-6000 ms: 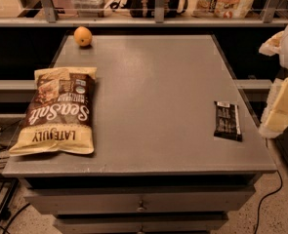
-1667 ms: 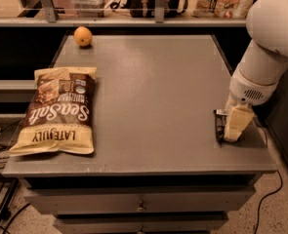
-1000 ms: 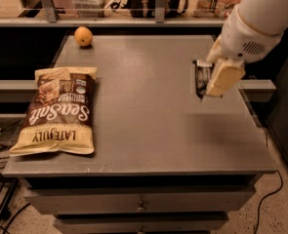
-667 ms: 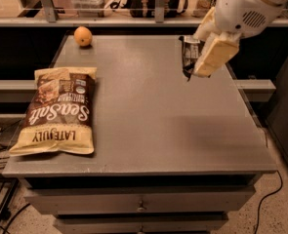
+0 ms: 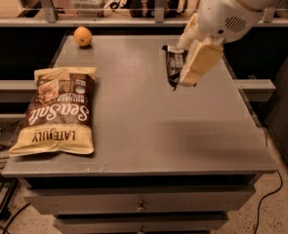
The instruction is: Move rxbar chocolate near brown chip bag
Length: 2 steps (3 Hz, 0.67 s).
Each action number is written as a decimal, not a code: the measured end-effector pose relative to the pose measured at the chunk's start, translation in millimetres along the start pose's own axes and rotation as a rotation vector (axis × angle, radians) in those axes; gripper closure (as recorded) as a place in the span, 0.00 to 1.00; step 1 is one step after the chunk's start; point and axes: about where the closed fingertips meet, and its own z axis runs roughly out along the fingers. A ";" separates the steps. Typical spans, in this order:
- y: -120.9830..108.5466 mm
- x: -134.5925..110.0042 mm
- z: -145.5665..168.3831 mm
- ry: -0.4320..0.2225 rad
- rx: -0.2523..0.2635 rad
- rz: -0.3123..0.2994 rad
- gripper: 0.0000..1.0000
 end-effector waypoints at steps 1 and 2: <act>12.1 -35.3 31.3 -0.067 -0.059 -0.052 1.00; 24.1 -69.0 60.0 -0.126 -0.093 -0.071 1.00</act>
Offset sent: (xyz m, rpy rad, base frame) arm -0.0163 0.1381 -0.0551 0.1581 0.0832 0.1819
